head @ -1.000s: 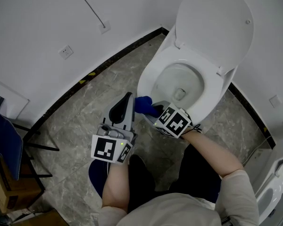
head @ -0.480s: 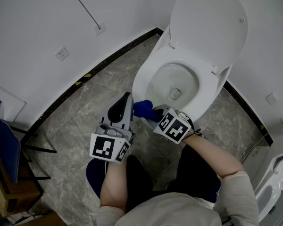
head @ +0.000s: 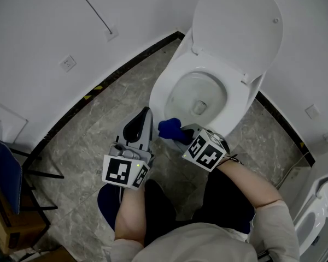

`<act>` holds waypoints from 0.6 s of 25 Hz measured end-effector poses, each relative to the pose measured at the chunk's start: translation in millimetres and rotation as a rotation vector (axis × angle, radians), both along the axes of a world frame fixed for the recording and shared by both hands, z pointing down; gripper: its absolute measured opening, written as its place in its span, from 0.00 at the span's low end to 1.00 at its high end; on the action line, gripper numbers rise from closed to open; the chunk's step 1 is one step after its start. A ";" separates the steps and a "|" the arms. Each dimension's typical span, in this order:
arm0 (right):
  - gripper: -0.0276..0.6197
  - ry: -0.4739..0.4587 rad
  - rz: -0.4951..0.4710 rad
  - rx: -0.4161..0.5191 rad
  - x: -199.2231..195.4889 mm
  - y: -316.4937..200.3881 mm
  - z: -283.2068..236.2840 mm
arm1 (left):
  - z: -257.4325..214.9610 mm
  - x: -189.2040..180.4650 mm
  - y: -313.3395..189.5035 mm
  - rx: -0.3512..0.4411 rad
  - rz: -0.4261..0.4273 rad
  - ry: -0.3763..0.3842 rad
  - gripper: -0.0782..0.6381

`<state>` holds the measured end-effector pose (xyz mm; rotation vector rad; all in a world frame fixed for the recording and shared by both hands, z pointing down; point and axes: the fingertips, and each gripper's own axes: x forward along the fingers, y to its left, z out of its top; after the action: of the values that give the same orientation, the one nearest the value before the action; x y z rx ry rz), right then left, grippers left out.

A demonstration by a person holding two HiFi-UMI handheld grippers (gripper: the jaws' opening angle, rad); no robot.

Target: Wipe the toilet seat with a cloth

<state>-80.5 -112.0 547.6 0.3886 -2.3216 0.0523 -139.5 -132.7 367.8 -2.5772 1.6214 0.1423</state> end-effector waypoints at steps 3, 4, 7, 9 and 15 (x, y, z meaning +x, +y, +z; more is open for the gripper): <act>0.14 -0.001 0.018 -0.005 7.8 1.3 0.9 | 0.2 1.3 0.8 0.001 0.003 -0.004 0.12; 0.14 -0.005 0.026 -0.011 11.0 1.5 1.4 | 0.6 1.8 0.4 -0.001 0.003 -0.003 0.12; 0.14 -0.002 0.038 -0.006 21.0 1.0 0.9 | 1.0 4.2 -1.5 -0.002 0.008 0.000 0.12; 0.14 0.012 0.044 0.009 28.0 0.6 0.7 | 1.5 6.3 -2.3 -0.003 0.013 -0.001 0.12; 0.14 -0.004 0.095 -0.008 45.1 -3.7 1.9 | 4.6 12.9 -5.0 -0.010 0.029 -0.007 0.12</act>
<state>-35.4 -115.7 549.4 0.4952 -2.3048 0.1091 -126.6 -137.7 372.4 -2.6064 1.5876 0.1270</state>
